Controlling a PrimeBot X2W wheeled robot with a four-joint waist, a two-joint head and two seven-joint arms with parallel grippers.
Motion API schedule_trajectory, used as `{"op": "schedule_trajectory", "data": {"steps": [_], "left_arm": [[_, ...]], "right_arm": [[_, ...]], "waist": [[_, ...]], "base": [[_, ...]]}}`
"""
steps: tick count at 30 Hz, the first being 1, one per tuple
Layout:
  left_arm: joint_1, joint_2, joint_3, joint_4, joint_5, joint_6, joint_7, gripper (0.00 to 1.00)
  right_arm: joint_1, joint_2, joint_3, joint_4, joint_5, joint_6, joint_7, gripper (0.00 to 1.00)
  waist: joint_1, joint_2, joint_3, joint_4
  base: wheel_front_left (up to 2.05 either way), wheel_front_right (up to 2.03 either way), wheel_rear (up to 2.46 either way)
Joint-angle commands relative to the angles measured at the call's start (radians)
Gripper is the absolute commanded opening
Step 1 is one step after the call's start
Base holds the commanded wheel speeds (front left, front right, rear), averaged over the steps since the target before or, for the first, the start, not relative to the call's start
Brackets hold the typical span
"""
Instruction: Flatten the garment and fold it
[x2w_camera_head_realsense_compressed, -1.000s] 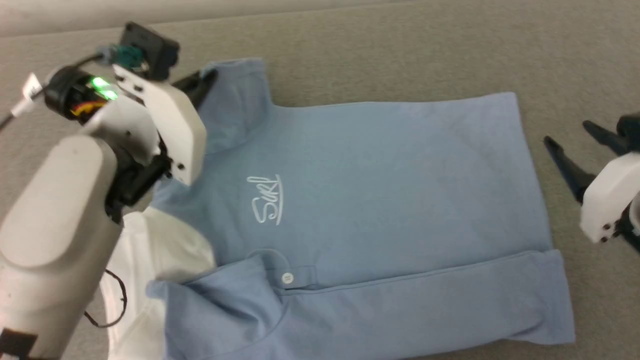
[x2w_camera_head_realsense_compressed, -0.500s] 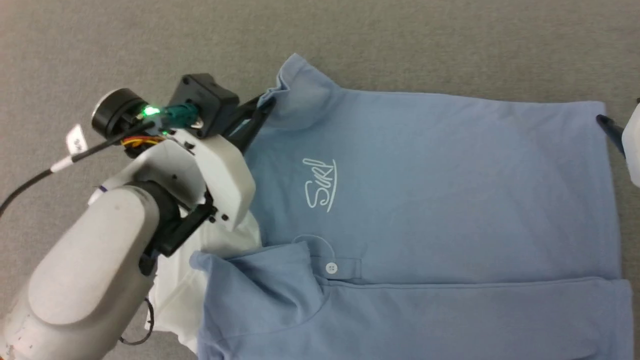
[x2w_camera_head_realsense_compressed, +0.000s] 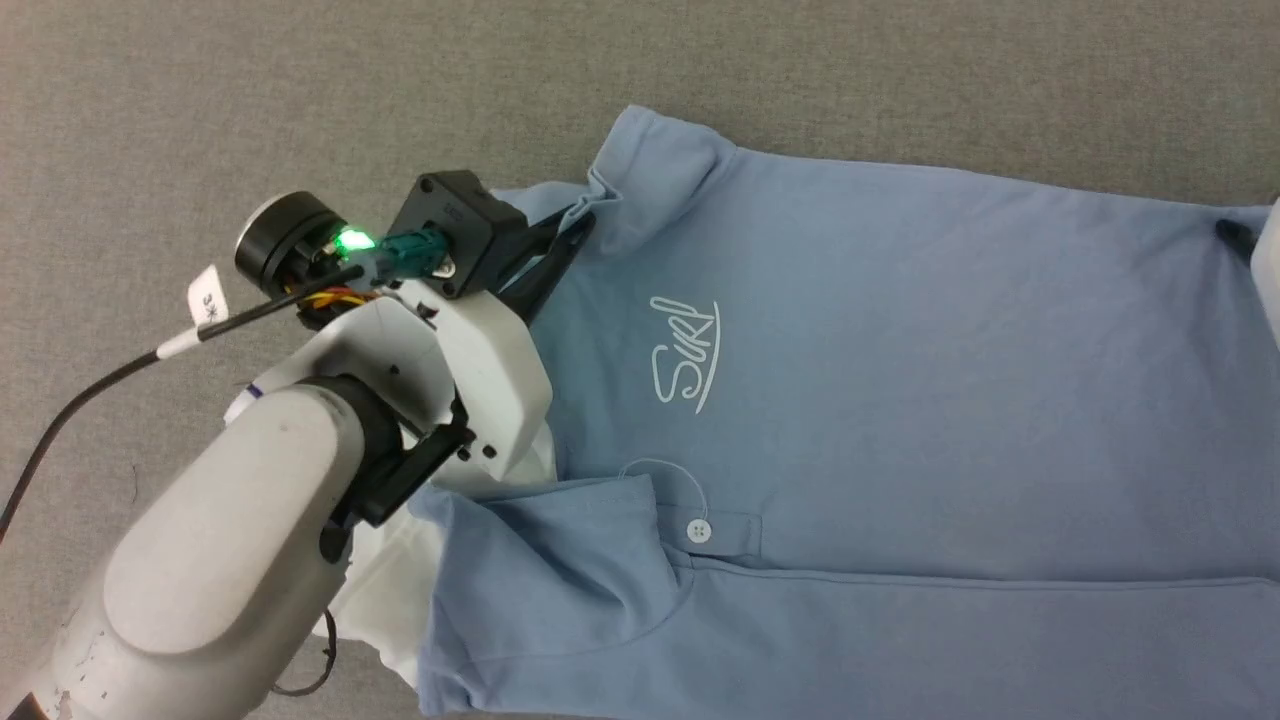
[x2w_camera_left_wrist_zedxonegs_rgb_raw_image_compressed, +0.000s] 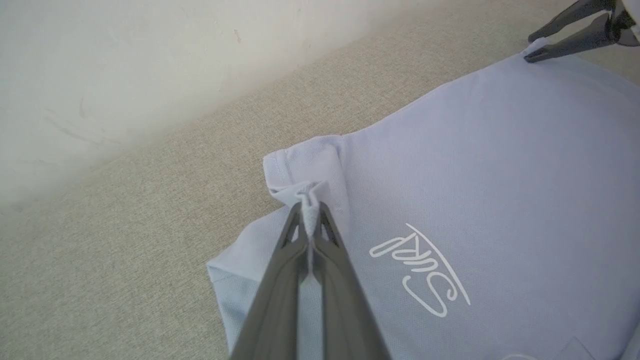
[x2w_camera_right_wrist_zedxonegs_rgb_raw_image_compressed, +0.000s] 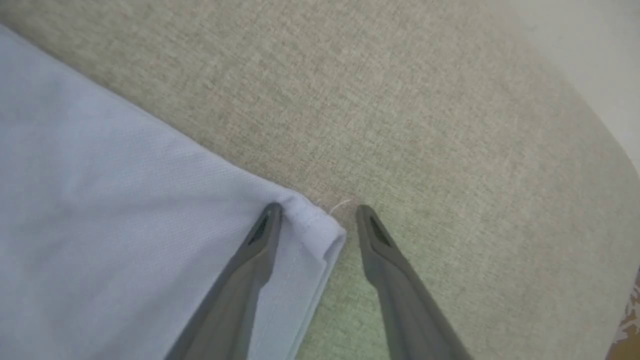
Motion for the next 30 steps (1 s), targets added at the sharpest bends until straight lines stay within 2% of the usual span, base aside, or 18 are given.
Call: {"op": "schedule_trajectory", "data": {"steps": [1,8,15,22,30], "left_arm": [[0.000,-0.005,-0.001,0.007,0.004,0.005,-0.008,0.00],[0.026,0.005,0.018,0.038,-0.001,0.026,-0.038,0.00],[0.109,0.045,0.067,0.033,-0.033,0.070,-0.073,0.00],[0.237,0.106,0.122,-0.032,-0.070,0.128,-0.085,0.00],[0.430,0.180,0.155,-0.142,-0.111,0.193,-0.070,0.00]], "right_arm": [[0.043,0.029,0.055,0.037,0.017,0.001,-0.005,0.00],[0.009,0.041,0.057,0.069,0.064,0.001,-0.145,0.00],[0.040,0.035,0.026,0.048,0.093,0.001,-0.280,0.00],[0.171,0.018,-0.057,-0.023,0.099,0.001,-0.358,0.00],[0.423,0.019,-0.204,-0.154,0.090,0.001,-0.366,0.00]], "waist": [[0.0001,0.0000,-0.004,-0.003],[0.0001,0.0000,-0.056,-0.023],[0.0001,0.0000,-0.162,-0.054],[0.0001,0.0000,-0.267,-0.076],[0.0001,0.0000,-0.345,-0.081]], "base": [[0.00,0.00,0.00],[0.00,0.00,0.00],[0.00,0.00,0.00],[0.00,0.00,0.00],[0.00,0.00,0.00]]}}
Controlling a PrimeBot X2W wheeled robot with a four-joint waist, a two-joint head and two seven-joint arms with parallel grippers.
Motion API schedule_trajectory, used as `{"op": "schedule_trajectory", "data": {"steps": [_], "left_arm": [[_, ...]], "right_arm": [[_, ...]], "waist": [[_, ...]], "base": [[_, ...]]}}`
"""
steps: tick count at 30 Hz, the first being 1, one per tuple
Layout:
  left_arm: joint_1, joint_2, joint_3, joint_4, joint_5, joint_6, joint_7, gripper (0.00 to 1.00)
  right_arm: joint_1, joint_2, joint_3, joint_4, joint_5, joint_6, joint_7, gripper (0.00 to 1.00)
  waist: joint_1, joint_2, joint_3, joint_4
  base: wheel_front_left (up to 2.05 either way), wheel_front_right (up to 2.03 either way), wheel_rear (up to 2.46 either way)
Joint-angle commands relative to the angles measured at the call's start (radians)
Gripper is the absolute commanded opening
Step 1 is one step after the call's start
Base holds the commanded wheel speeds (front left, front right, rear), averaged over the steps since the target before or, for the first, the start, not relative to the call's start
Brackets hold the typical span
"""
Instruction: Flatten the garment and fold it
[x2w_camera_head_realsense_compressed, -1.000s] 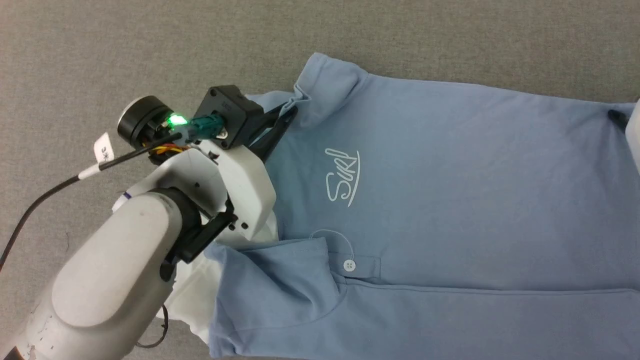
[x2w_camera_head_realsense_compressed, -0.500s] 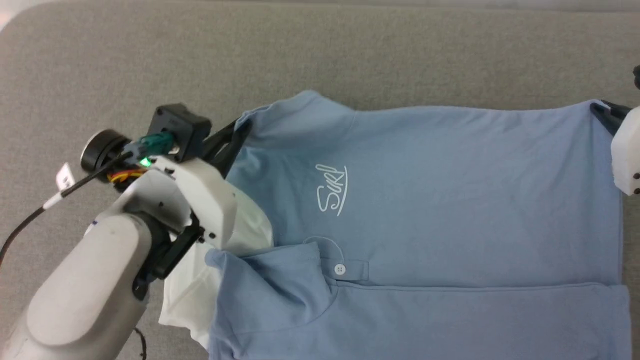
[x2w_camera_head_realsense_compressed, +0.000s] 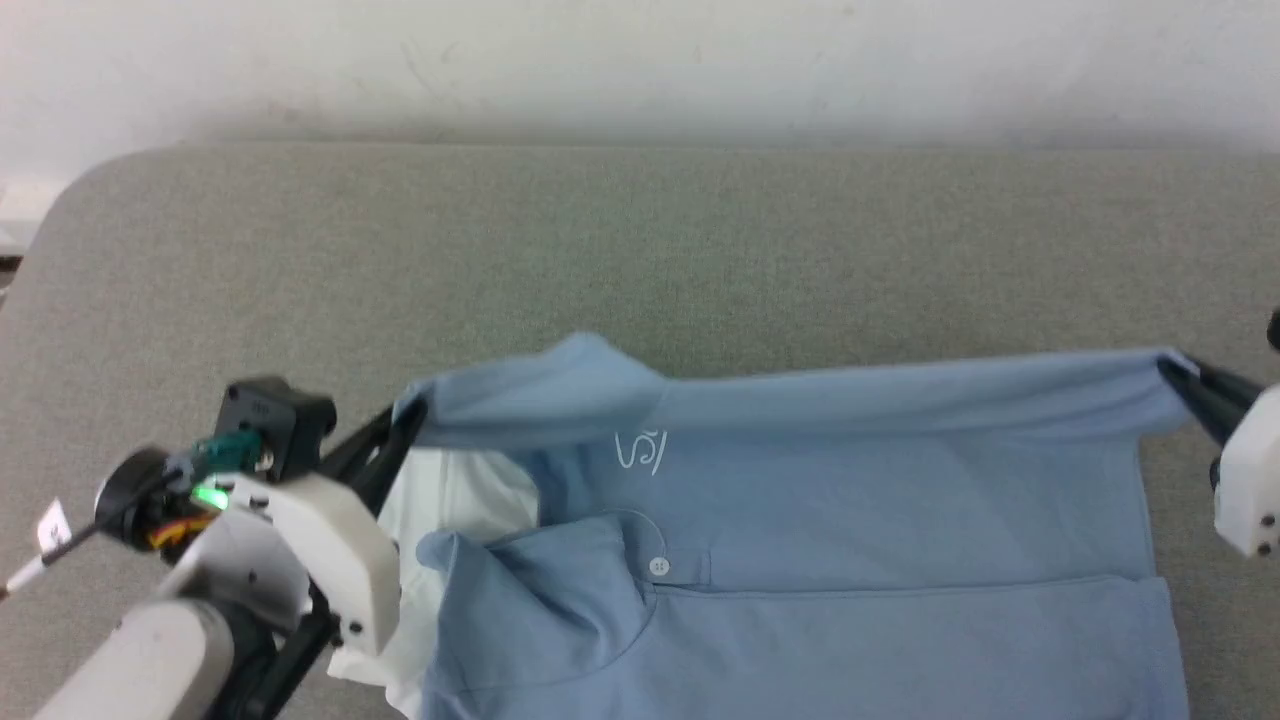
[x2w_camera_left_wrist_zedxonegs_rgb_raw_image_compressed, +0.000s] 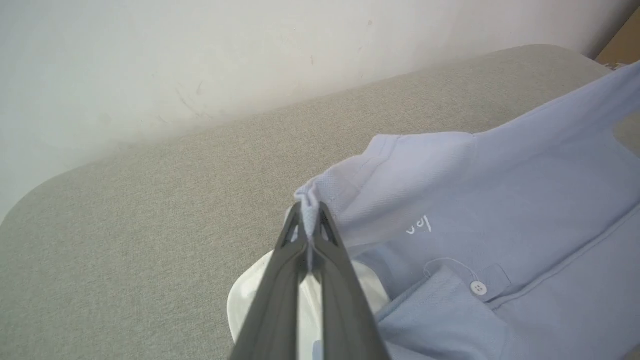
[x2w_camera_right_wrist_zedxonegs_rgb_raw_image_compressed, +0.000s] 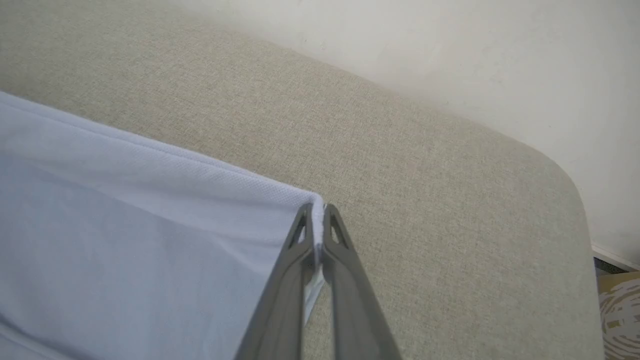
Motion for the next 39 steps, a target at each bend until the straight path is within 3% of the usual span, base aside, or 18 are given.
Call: {"op": "schedule_trajectory", "data": {"steps": [1,6,11,24,26,27,28,29,34,39], "left_arm": [[0.026,0.008,0.004,-0.009,-0.007,0.010,0.001,0.00],[0.165,0.043,0.003,-0.047,-0.049,0.032,0.012,0.00],[0.259,0.061,-0.044,-0.044,-0.065,0.022,0.039,0.00],[0.208,-0.021,-0.163,0.211,0.008,-0.056,-0.011,0.00],[0.203,-0.041,-0.178,0.251,0.013,-0.065,-0.023,0.00],[0.202,-0.050,-0.183,0.269,0.014,-0.069,-0.032,0.00],[0.201,-0.057,-0.187,0.283,0.019,-0.072,-0.045,0.81],[0.199,-0.064,-0.189,0.295,0.023,-0.073,-0.061,1.00],[0.203,-0.092,-0.165,0.314,0.021,-0.062,-0.153,1.00],[0.236,-0.143,-0.070,0.271,-0.047,-0.027,-0.308,1.00]], "right_arm": [[0.029,0.001,-0.013,-0.011,-0.008,-0.001,0.003,0.00],[0.219,0.013,-0.094,-0.097,-0.031,-0.001,0.057,0.00],[0.359,0.014,-0.123,-0.151,-0.084,-0.001,0.134,0.00],[0.412,0.031,-0.073,-0.114,-0.200,-0.001,0.209,0.00],[0.406,0.042,-0.068,-0.104,-0.192,-0.001,0.203,1.00],[0.402,0.047,-0.068,-0.102,-0.189,-0.001,0.199,1.00],[0.399,0.049,-0.067,-0.101,-0.187,-0.001,0.193,1.00],[0.396,0.052,-0.070,-0.101,-0.183,-0.001,0.188,1.00],[0.387,0.069,-0.118,-0.134,-0.137,-0.001,0.171,1.00],[0.398,0.107,-0.207,-0.203,-0.117,-0.001,0.168,1.00]], "waist": [[0.0003,0.0000,-0.036,-0.007],[0.0003,0.0000,-0.052,-0.001],[0.0003,0.0000,-0.054,0.005],[0.0003,0.0000,-0.042,0.010],[0.0003,0.0000,-0.051,0.008],[0.0003,0.0000,-0.056,0.007],[0.0003,0.0000,-0.063,0.006],[0.0003,0.0000,-0.071,0.005],[0.0003,0.0000,-0.119,0.001],[0.0003,0.0000,-0.162,-0.001]], "base": [[0.00,0.00,0.00],[0.00,0.00,0.00],[0.00,0.00,0.00],[0.00,0.00,0.00],[0.00,0.00,0.00],[0.00,0.00,0.00],[0.00,0.00,0.00],[0.00,0.00,0.00],[0.00,0.00,0.00],[0.00,0.00,0.00]]}}
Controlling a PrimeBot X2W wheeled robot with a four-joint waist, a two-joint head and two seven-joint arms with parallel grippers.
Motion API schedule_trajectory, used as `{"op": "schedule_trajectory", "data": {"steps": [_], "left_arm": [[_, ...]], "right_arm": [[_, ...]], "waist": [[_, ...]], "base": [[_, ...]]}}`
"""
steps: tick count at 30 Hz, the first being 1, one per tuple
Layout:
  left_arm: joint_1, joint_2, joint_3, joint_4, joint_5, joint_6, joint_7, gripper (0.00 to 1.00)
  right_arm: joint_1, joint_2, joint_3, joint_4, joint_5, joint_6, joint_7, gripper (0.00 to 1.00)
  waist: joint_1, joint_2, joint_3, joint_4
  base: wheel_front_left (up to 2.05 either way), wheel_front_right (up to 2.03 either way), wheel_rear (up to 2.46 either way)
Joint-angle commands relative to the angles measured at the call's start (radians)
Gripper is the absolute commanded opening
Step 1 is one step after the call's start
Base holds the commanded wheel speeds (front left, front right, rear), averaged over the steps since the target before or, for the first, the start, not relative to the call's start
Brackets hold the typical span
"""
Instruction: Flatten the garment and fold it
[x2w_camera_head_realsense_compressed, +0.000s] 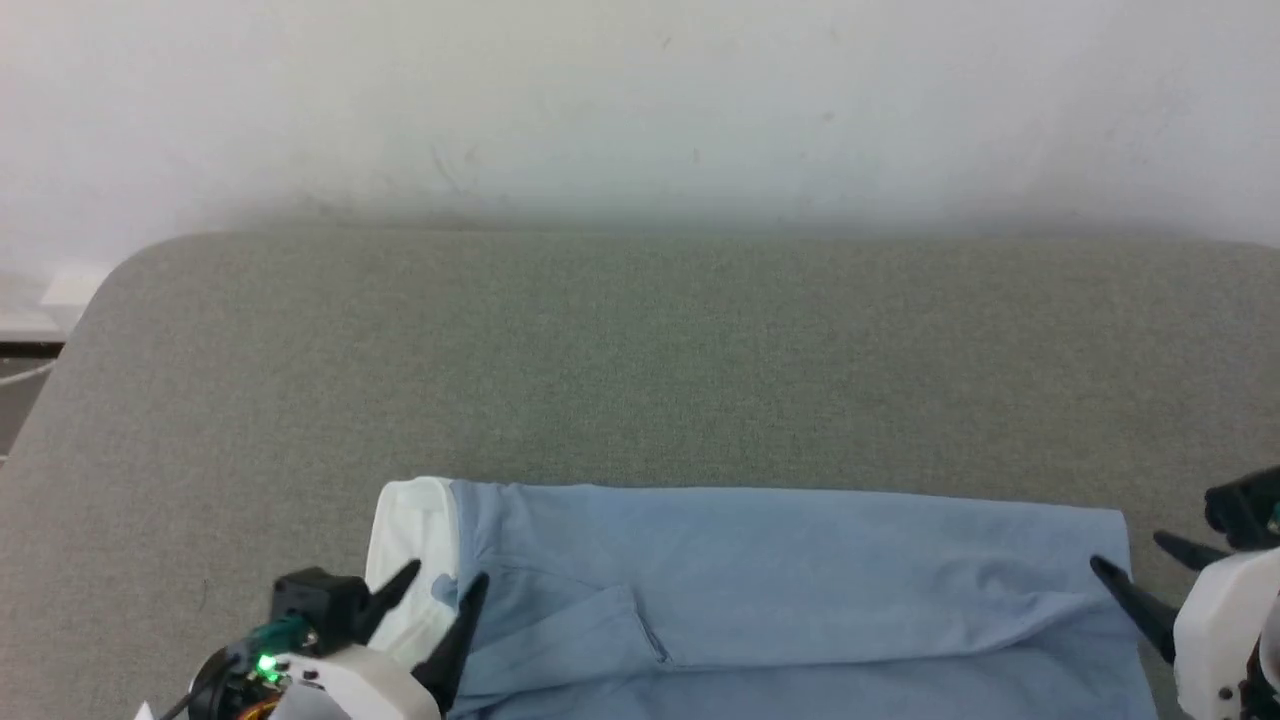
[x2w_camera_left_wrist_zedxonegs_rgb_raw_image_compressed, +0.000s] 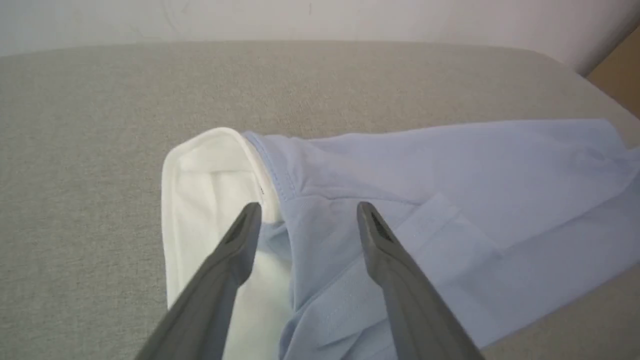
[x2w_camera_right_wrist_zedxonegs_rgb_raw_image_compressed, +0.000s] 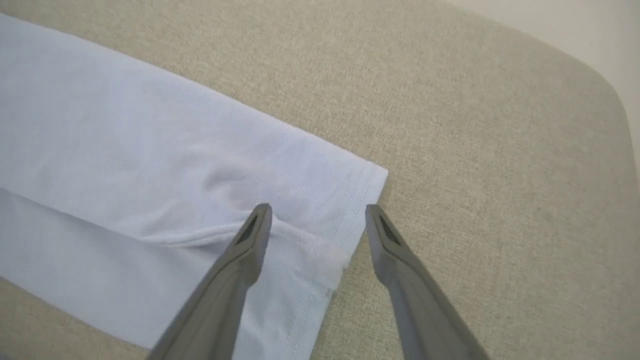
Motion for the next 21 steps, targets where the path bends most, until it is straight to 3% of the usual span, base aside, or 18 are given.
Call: {"op": "schedule_trajectory", "data": {"steps": [1,8,13,14,17,21], "left_arm": [[0.024,-0.025,0.041,-0.015,-0.018,0.028,-0.070,1.00],[0.099,-0.139,0.172,-0.027,-0.071,0.093,-0.312,1.00],[0.124,-0.232,0.294,-0.069,-0.004,0.086,-0.344,1.00],[0.124,-0.232,0.294,-0.069,-0.004,0.086,-0.344,1.00],[0.147,-0.315,0.388,-0.114,0.079,0.037,-0.344,1.00],[0.173,-0.363,0.446,-0.131,0.261,-0.038,-0.345,1.00]], "right_arm": [[0.009,0.032,-0.045,-0.028,0.003,-0.001,-0.003,1.00],[0.098,0.185,-0.227,-0.085,-0.063,-0.001,0.009,1.00],[0.163,0.321,-0.350,-0.096,-0.127,-0.001,0.027,1.00],[0.163,0.321,-0.350,-0.096,-0.127,-0.001,0.027,1.00],[0.184,0.397,-0.421,-0.087,-0.172,-0.001,0.035,1.00],[0.188,0.479,-0.501,-0.057,-0.236,-0.001,0.040,1.00]], "waist": [[0.0000,0.0000,-0.037,-0.002],[0.0000,0.0000,-0.066,0.004],[0.0000,0.0000,-0.064,0.016],[0.0000,0.0000,-0.064,0.016],[0.0000,0.0000,-0.056,0.021],[0.0000,0.0000,-0.040,0.028]], "base": [[0.00,0.00,0.00],[0.00,0.00,0.00],[0.00,0.00,0.00],[0.00,0.00,0.00],[0.00,0.00,0.00],[0.00,0.00,0.00]]}}
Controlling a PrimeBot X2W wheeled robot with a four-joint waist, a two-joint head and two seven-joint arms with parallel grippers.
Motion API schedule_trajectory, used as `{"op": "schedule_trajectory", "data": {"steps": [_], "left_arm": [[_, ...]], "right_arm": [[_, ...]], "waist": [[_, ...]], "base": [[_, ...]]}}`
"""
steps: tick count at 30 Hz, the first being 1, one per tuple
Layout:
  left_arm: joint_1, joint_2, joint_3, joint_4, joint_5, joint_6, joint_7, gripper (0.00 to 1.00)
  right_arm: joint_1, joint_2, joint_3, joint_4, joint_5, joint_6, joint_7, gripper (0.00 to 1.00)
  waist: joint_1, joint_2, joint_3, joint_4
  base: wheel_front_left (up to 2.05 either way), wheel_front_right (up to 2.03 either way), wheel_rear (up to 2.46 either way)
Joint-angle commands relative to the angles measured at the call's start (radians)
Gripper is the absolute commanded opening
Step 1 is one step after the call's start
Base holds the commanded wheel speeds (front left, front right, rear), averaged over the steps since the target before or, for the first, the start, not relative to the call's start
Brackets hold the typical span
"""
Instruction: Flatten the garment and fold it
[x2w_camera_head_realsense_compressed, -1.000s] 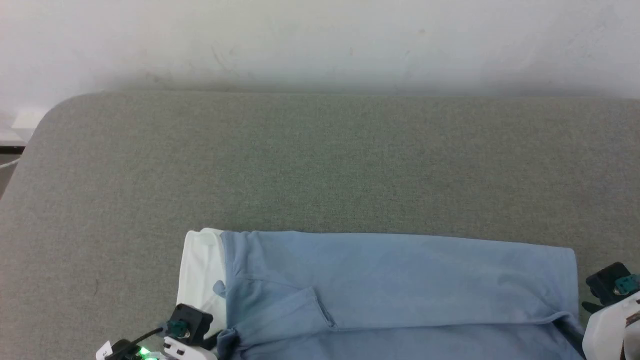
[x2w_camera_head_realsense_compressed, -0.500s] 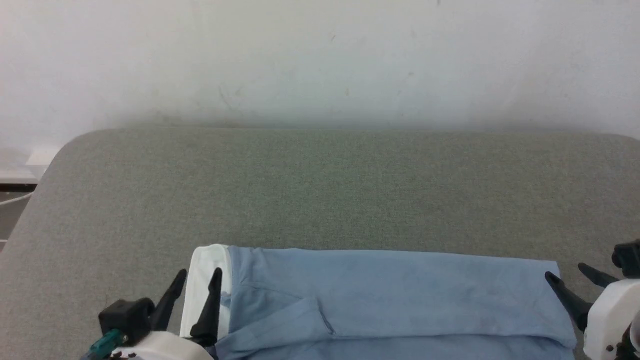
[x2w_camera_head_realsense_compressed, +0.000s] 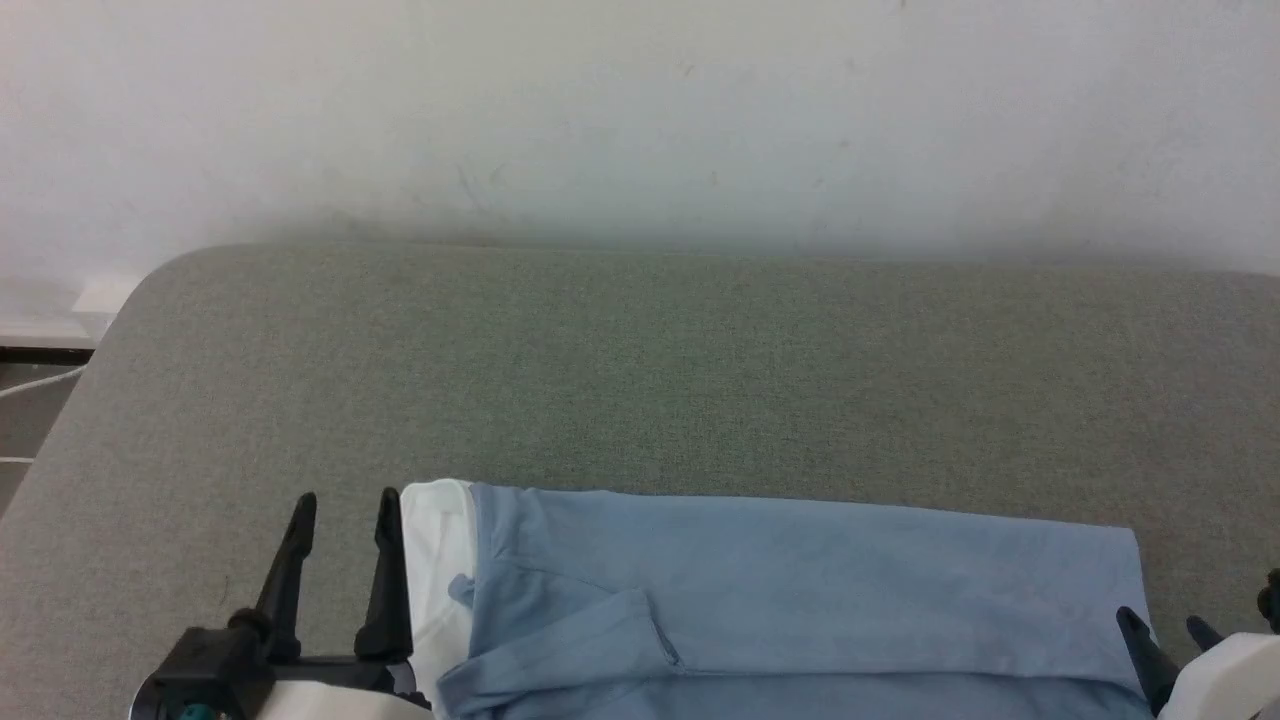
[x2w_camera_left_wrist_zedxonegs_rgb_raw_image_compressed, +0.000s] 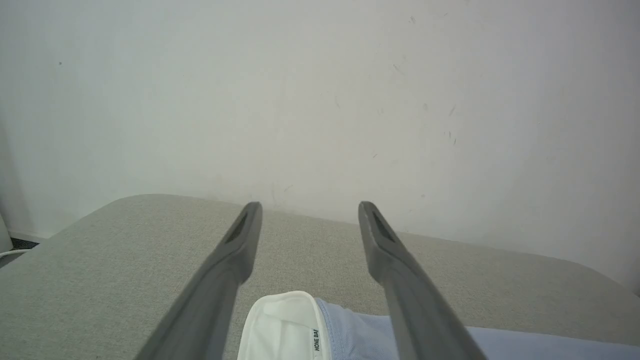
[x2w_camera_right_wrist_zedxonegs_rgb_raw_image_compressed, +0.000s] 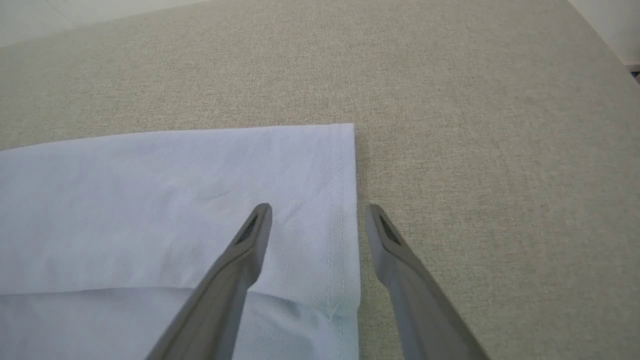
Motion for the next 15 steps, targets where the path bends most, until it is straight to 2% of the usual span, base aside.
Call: {"op": "schedule_trajectory", "data": {"steps": [1,7,15], "left_arm": [[0.015,-0.017,0.013,-0.006,0.053,-0.018,-0.004,1.00],[0.040,-0.061,0.029,0.024,0.218,-0.075,-0.005,1.00],[0.018,-0.108,0.054,0.029,0.276,-0.116,-0.005,1.00]], "right_arm": [[0.005,0.023,-0.019,0.012,-0.021,-0.001,0.003,1.00],[-0.008,0.086,-0.076,0.063,-0.064,-0.001,0.027,1.00],[-0.027,0.102,-0.095,0.140,-0.067,-0.001,0.079,1.00]], "waist": [[0.0000,0.0000,0.008,0.006],[0.0000,0.0000,0.034,0.016],[0.0000,0.0000,0.071,0.040]], "base": [[0.00,0.00,0.00],[0.00,0.00,0.00],[0.00,0.00,0.00]]}}
